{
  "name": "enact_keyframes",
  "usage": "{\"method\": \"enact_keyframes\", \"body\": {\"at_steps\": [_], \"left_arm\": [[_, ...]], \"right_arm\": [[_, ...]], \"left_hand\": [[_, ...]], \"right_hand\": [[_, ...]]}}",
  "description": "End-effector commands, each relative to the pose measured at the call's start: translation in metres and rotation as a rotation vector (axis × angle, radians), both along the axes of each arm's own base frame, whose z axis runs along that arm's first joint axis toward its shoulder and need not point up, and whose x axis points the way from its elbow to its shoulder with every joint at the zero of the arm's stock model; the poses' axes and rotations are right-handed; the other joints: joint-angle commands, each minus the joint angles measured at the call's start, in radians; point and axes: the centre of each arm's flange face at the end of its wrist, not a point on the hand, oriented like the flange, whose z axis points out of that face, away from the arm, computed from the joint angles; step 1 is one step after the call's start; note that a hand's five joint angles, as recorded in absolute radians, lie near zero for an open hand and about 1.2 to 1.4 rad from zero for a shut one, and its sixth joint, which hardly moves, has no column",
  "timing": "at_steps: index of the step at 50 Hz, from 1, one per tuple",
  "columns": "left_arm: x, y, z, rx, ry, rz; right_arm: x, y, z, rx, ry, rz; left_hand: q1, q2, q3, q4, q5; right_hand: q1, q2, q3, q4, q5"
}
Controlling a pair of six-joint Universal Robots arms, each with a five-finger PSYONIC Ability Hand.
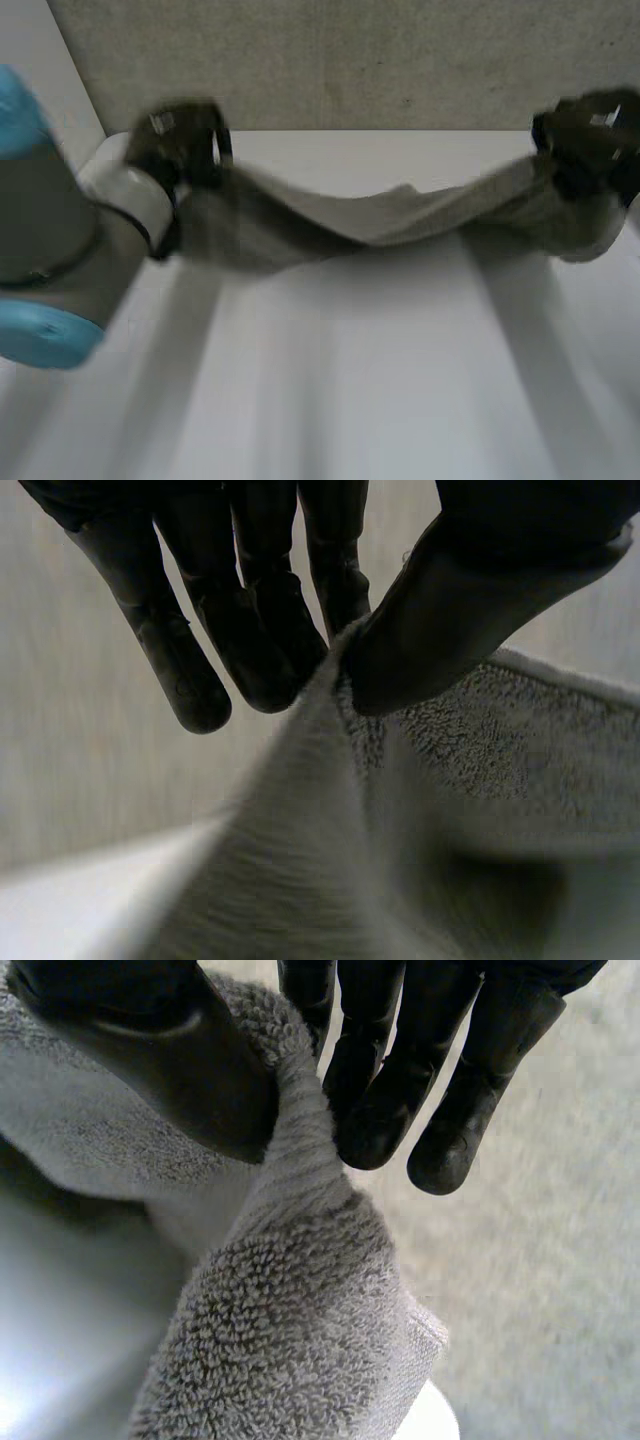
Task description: Fold the towel.
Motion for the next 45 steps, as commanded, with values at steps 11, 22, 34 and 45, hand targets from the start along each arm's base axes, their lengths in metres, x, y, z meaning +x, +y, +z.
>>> {"method": "enact_keyframes", "body": {"at_steps": [11, 22, 34, 45], "left_arm": [[0.012, -0.026, 0.076, -0.108, 0.039, -0.042], [-0.018, -0.099, -0.041, -0.024, -0.261, -0.043], [-0.021, -0.124, 0.121, -0.648, 0.042, 0.118], [-0.014, -0.105, 0.111, -0.606, 0.027, 0.108]], "right_arm": [[0.025, -0.023, 0.056, 0.082, 0.143, 0.159], [0.076, -0.097, -0.039, 0.011, 0.350, 0.101], [0.095, -0.114, 0.114, -0.657, -0.262, 0.019], [0.097, -0.100, 0.055, -0.367, -0.228, 0.100]], "left_hand": [[0.089, 0.070, 0.071, 0.048, 0.083], [0.089, 0.070, 0.071, 0.048, 0.083], [0.089, 0.070, 0.071, 0.048, 0.083], [0.089, 0.070, 0.071, 0.048, 0.083]], "right_hand": [[0.055, 0.088, 0.061, 0.056, 0.060], [0.055, 0.088, 0.061, 0.056, 0.060], [0.055, 0.088, 0.061, 0.056, 0.060], [0.055, 0.088, 0.061, 0.056, 0.060]]}}
